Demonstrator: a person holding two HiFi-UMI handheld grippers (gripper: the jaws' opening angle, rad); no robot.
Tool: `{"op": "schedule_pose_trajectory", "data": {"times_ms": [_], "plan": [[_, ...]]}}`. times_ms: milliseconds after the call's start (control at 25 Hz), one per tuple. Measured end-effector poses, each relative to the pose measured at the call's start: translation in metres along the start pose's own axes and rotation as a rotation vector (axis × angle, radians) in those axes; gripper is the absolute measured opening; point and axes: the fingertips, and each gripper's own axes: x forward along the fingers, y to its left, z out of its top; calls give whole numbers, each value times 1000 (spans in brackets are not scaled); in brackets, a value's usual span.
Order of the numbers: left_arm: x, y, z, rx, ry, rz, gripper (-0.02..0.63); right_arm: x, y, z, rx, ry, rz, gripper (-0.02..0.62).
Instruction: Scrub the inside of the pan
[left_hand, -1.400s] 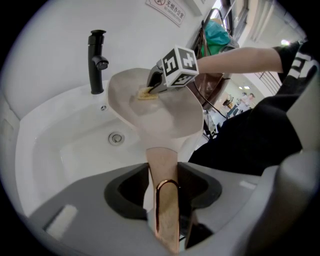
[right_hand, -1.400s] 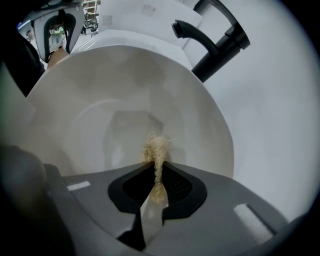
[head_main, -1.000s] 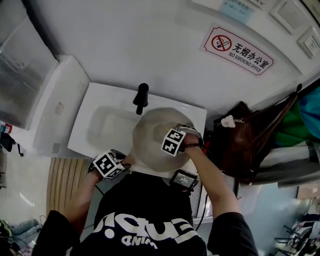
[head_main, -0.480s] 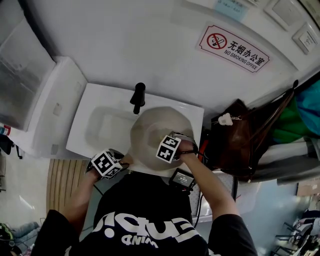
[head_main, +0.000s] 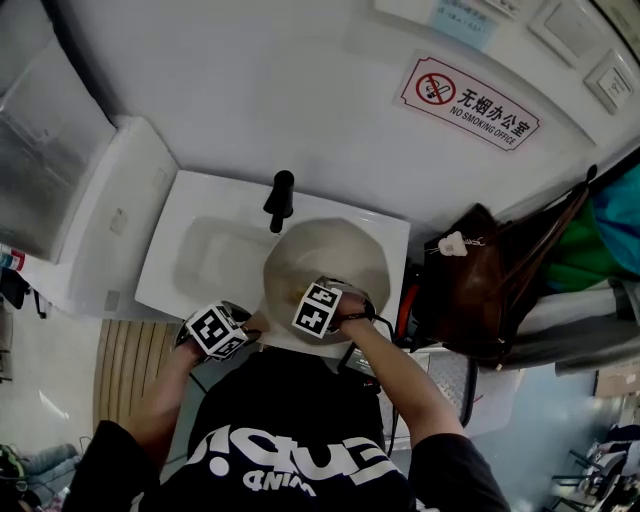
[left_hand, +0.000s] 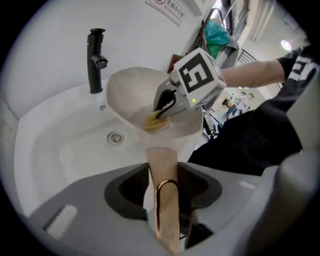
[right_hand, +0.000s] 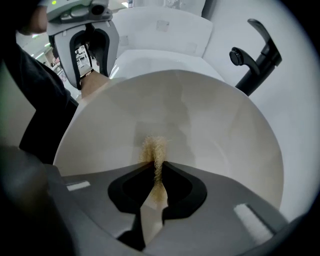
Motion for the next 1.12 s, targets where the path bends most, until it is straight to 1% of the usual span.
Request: {"op": "schedule_pose_trajectory", "data": {"times_ms": [80,240,440,560,760,1000,1120], "plan": [[1,0,0,1,4,3,178,3,-1,11,9,-24,-11,52],[5,1,-2,-5,9,7,176,8,-9,29,-1,-55,-70,52],[7,2,-4,-23,7,1,174,9,-38,36,19,-68,-142,52],[8,0,-3,-25,3,-10,173,7,-64,30,28,-43,-197,52],[9,-1,-4,-31,2,-21,173,0,-95,11,22,14,-257,52],[10,-1,-5,-34,-2,-34,173,-9,-112,-18,37,60,-296,52],[10,-1,-5,-31,0,-42,173,-14,-112,-30,57,66,-295,52]]}}
